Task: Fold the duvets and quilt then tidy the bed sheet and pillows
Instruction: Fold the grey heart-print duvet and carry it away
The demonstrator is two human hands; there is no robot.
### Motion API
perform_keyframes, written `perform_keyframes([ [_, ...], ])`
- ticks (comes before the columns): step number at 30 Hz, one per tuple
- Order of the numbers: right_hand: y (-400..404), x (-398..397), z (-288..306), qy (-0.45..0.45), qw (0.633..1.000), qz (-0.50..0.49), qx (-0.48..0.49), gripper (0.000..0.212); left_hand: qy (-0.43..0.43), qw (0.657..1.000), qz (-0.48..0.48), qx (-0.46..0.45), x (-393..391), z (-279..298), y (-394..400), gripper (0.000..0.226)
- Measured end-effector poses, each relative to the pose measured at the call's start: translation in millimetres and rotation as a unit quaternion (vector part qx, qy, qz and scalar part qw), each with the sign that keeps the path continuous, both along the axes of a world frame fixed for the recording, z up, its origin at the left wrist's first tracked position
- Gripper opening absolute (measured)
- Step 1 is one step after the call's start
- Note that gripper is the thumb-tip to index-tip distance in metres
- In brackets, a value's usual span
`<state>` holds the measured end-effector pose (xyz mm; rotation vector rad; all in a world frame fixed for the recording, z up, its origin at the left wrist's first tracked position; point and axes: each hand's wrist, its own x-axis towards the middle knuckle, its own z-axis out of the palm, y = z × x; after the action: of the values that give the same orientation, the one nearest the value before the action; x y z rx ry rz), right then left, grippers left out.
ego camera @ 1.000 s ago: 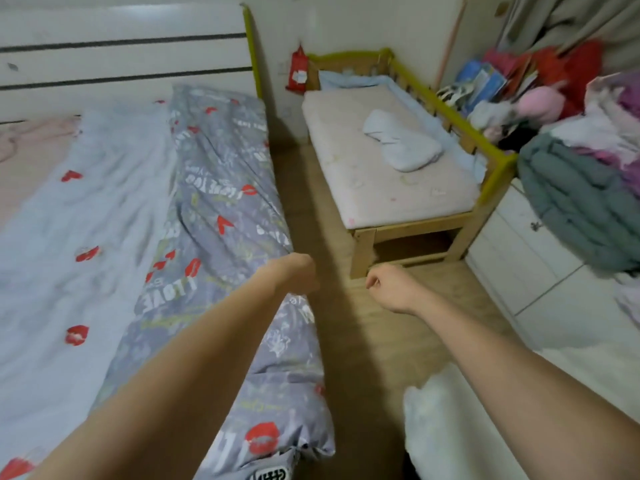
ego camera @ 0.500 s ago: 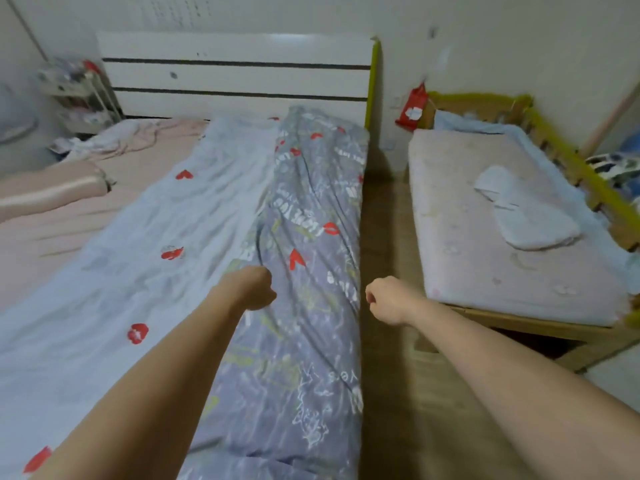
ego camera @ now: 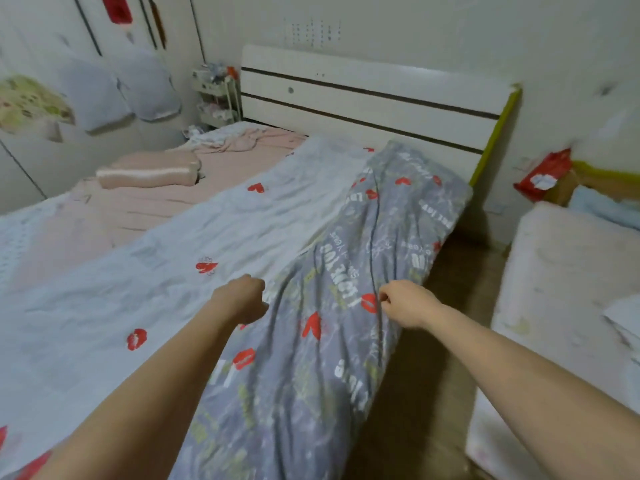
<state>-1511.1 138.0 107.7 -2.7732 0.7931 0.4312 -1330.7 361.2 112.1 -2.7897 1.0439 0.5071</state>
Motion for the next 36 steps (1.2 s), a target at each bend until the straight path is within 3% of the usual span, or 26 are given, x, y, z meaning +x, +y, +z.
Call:
perform_keyframes([
  [5,-83.3,41.5,0.0,0.015,0.997,0.071,-0.003,0.024,-0.001,0.999,0.048,-0.010,9.8,0.2,-81.4,0.044],
  [11,-155.7,138.1,-29.5,0.024,0.985,0.168,-0.014,0.030,0.001,0.997,0.080,0.014,57.8,-40.0,-151.6,0.043],
  [18,-240.1,271.4,-107.6,0.090,0.962,0.251,-0.062,0.034,0.054,0.988,0.143,-0.031,168.6,-129.4,-247.6,0.035],
  [25,-265.9,408.9,-222.1,0.108,0.935,0.330,-0.066,0.045,0.093,0.980,0.176,-0.019,251.6,-236.7,-324.2,0.045],
  [28,-280.8,455.5,-277.1,0.103,0.904,0.405,-0.085,0.069,0.106,0.969,0.224,-0.006,274.6,-288.9,-333.1,0.048],
  [31,-304.6,482.7,-330.1,0.168,0.879,0.433,-0.106,0.094,0.114,0.956,0.264,0.065,283.3,-338.0,-325.5,0.064],
  [32,-312.4,483.5,-340.0,0.176,0.879,0.430,-0.108,0.092,0.118,0.951,0.271,0.091,282.5,-342.9,-326.7,0.060],
  [34,-318.6,480.1,-350.2,0.146,0.886,0.436,-0.063,0.064,0.138,0.946,0.270,0.112,275.7,-344.7,-333.3,0.040],
  [36,-310.2,490.4,-344.0,-0.023,0.881,0.472,-0.006,0.030,0.117,0.943,0.303,0.077,281.6,-331.4,-331.5,0.028],
])
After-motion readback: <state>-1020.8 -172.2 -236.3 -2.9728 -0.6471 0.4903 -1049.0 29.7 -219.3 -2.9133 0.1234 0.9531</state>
